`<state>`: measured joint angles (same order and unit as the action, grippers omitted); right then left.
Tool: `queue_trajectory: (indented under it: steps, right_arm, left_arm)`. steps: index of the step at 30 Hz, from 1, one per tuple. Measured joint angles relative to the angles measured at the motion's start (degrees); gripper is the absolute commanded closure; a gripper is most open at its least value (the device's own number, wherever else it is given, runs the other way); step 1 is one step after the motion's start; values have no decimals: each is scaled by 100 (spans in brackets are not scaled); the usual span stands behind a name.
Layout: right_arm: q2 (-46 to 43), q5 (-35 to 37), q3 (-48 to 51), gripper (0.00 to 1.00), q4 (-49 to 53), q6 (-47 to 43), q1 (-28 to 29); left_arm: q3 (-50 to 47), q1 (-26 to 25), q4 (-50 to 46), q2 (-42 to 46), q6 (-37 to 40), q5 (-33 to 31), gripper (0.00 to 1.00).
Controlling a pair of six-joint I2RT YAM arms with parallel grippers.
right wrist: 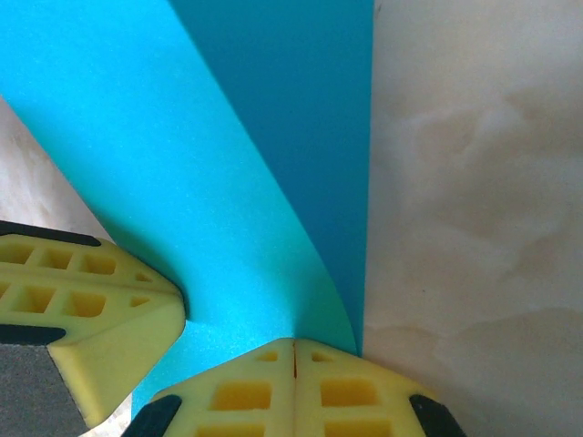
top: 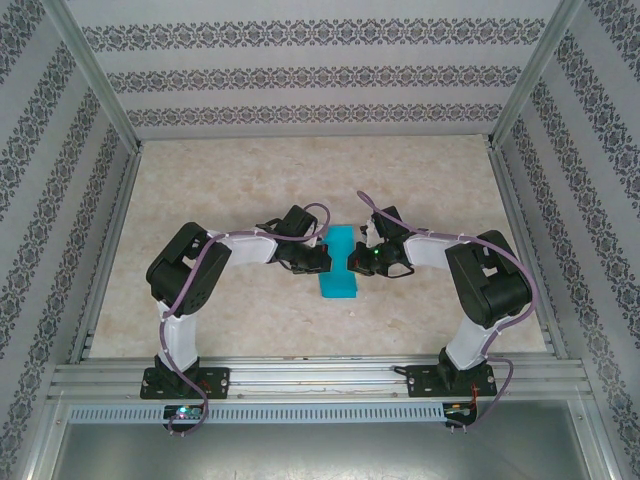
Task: Fold a paper plane with a square sheet of paper (fold left side to right side)
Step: Hold the square sheet of paper at the center of the table, then first fold the square sheet of paper in half at the center of the table.
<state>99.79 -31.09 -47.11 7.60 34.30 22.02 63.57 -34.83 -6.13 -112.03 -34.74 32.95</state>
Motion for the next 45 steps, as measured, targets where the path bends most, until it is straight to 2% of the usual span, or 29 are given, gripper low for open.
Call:
queue_trajectory:
  steps: [12,19,32,45]
  right_arm:
    - [-262,-140,-33,100,26,31,0]
    - [-356,-293,-238,100,-315,153,0]
    - [573,-433,-752,100,-809,345,140]
    - [944,-249,-931,100,-496,328,138]
  left_arm:
    - [-22,0,17,-7,-48,4,100]
    - [-22,2,22,-13,-87,7,100]
    - [-22,2,35,-24,-87,26,100]
    - [-225,7,348,15,-138,140,100]
